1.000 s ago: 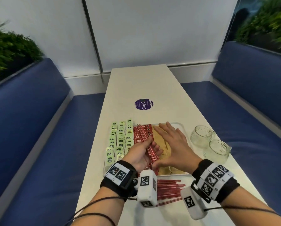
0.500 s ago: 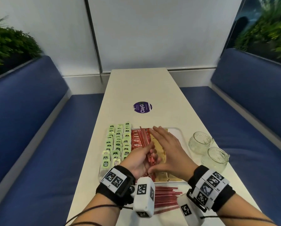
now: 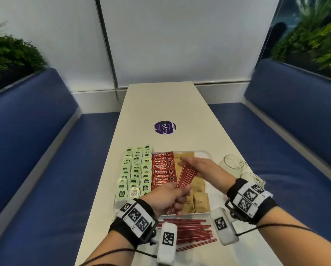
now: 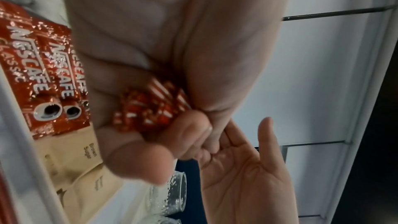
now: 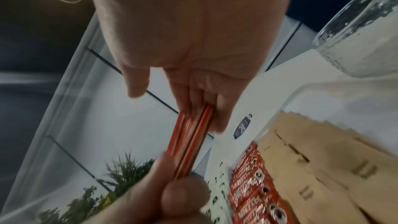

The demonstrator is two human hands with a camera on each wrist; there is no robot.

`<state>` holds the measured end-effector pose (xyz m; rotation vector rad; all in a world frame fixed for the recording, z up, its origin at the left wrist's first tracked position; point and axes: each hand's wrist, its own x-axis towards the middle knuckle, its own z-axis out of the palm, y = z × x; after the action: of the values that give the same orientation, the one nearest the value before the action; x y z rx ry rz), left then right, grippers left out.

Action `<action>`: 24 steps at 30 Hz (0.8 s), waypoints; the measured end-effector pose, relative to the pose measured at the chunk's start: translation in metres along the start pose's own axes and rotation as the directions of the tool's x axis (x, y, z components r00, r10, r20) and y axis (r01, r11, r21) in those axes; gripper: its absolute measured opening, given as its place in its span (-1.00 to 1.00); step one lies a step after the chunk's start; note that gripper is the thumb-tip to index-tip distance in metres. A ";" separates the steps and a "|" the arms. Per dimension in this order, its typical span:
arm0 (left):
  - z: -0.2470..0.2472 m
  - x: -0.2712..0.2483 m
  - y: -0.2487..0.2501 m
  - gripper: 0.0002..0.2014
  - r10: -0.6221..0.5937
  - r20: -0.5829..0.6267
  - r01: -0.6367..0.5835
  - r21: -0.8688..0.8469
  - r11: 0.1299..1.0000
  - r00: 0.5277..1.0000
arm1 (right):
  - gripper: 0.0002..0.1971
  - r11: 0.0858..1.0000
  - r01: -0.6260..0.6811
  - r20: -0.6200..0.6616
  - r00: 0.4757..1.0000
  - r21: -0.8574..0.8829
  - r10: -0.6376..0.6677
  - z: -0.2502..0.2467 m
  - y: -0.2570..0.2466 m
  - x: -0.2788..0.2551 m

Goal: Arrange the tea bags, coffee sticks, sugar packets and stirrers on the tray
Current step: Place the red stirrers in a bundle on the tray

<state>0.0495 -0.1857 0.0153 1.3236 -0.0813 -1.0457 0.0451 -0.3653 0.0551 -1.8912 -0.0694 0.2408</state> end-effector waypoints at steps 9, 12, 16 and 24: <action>0.000 0.002 0.008 -0.76 0.162 -0.107 -0.057 0.640 0.766 0.981 | -0.60 0.971 -0.021 -0.157 0.988 -0.237 -0.017 0.006 0.010 0.007; -0.001 0.004 0.015 -0.71 0.330 -0.065 -0.086 0.902 0.423 0.942 | -0.57 0.962 -0.088 -0.123 0.991 -0.257 0.057 0.012 0.012 0.004; -0.001 0.005 0.016 -0.68 0.479 -0.054 0.033 0.998 0.051 0.876 | -0.50 0.954 -0.134 -0.113 0.988 -0.269 0.106 0.017 0.020 -0.001; -0.025 0.013 0.012 -0.89 0.514 -0.238 0.022 0.921 0.389 0.824 | -0.53 0.964 -0.099 -0.421 0.907 -0.245 -0.014 0.005 0.036 -0.002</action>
<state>0.0787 -0.1774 0.0112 2.4696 -0.5232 -0.2591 0.0395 -0.3730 0.0204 -2.1718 0.2453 -0.1606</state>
